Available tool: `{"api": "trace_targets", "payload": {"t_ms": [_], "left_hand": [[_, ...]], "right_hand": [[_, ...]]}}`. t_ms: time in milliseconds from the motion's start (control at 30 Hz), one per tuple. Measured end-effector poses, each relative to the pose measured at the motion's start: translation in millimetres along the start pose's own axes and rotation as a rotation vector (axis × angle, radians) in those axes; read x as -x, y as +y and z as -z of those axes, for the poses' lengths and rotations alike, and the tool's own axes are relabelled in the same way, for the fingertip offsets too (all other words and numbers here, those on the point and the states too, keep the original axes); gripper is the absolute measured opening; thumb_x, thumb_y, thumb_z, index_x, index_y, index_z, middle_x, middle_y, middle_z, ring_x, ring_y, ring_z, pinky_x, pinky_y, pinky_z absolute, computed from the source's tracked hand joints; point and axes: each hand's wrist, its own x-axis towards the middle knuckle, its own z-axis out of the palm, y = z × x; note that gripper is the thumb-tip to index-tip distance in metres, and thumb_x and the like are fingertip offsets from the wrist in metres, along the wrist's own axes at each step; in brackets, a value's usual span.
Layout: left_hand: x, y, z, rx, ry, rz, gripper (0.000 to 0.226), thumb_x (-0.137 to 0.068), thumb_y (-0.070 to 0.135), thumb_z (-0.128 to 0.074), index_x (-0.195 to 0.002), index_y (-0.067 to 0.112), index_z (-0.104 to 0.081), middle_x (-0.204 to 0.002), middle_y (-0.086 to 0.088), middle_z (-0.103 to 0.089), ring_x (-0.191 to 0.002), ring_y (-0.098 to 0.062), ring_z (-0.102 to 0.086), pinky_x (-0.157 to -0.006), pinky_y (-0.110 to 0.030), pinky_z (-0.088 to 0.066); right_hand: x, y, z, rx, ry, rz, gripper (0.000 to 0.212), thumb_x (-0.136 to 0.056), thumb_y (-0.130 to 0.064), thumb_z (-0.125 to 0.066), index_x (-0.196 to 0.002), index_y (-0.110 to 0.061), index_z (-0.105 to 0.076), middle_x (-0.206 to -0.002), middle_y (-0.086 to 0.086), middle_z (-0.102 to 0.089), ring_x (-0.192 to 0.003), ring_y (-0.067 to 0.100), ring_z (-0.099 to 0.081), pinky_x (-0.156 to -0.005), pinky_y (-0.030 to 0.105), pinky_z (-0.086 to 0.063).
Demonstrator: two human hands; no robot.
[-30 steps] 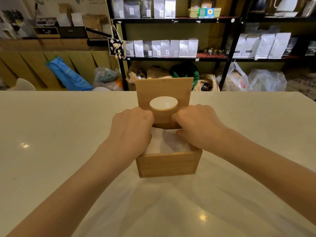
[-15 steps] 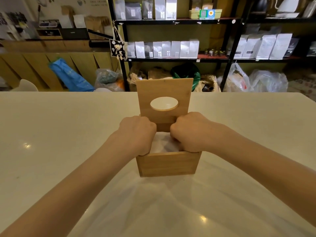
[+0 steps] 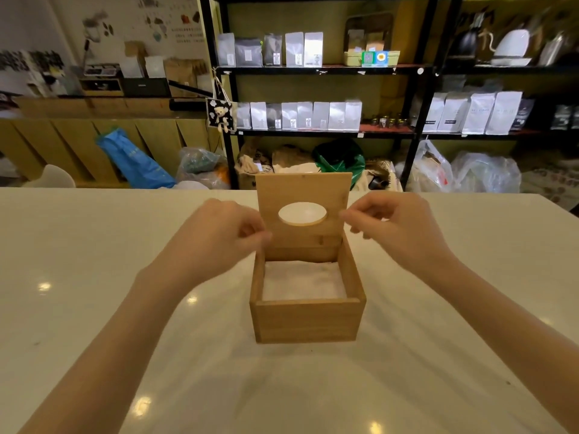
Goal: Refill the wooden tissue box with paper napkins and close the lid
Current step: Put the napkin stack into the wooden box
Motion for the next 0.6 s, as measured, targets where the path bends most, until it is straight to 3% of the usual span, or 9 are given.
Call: {"api": "trace_targets", "payload": {"t_ms": [100,167,233,300,500,600], "left_hand": [[-6,-10,-11,0.183,0.303,0.109,0.015,-0.082,0.031,-0.065,-0.082,0.017,-0.057,-0.068,0.012,-0.053,-0.064,-0.001,-0.05,-0.056,-0.009,-0.036],[-9,-11,-26,0.28,0.285,0.17,0.017,-0.084,0.028,-0.063,-0.091,0.017,-0.054,-0.081,0.007,-0.056,-0.071,-0.005,-0.051,-0.059,-0.009,-0.036],[-10,-9,-40,0.354,0.216,0.186,0.022,-0.088,0.027,-0.057,-0.108,0.017,-0.057,-0.1,0.006,-0.059,-0.086,-0.007,-0.053,-0.068,-0.012,-0.04],[-9,-9,-46,0.419,0.17,0.185,0.03,-0.091,0.029,-0.052,-0.117,0.015,-0.06,-0.107,0.004,-0.062,-0.094,-0.009,-0.053,-0.079,-0.02,-0.041],[-9,-13,-56,0.396,0.225,0.15,0.028,-0.093,0.029,-0.049,-0.104,0.009,-0.065,-0.095,-0.001,-0.065,-0.084,-0.014,-0.056,-0.067,-0.014,-0.041],[-12,-12,-56,0.408,0.199,0.173,0.029,-0.093,0.03,-0.048,-0.105,0.008,-0.063,-0.094,0.001,-0.062,-0.085,-0.014,-0.056,-0.065,-0.021,-0.043]], "right_hand": [[-9,14,-2,-0.012,-0.012,-0.072,0.018,-0.085,-0.029,-0.061,-0.101,-0.021,-0.064,-0.088,-0.008,-0.065,-0.083,0.007,-0.06,-0.07,0.022,-0.049],[-9,20,-10,0.015,-0.138,-0.09,0.024,-0.088,-0.031,-0.056,-0.11,-0.025,-0.06,-0.099,-0.011,-0.063,-0.091,0.005,-0.058,-0.08,0.027,-0.049],[-7,21,-17,-0.015,-0.189,-0.098,0.024,-0.09,-0.029,-0.054,-0.112,-0.024,-0.062,-0.099,-0.012,-0.062,-0.088,0.001,-0.057,-0.081,0.021,-0.046],[-7,21,-21,-0.057,-0.158,-0.107,0.024,-0.09,-0.025,-0.054,-0.11,-0.017,-0.066,-0.094,-0.009,-0.064,-0.083,-0.002,-0.057,-0.075,0.012,-0.043],[-3,25,-28,-0.13,-0.07,-0.114,0.021,-0.091,-0.022,-0.054,-0.105,-0.015,-0.069,-0.083,-0.013,-0.064,-0.079,-0.003,-0.059,-0.072,0.009,-0.044],[-3,25,-30,-0.163,-0.057,-0.136,0.021,-0.091,-0.022,-0.054,-0.105,-0.017,-0.068,-0.081,-0.017,-0.062,-0.077,-0.005,-0.058,-0.064,0.001,-0.044]]}}
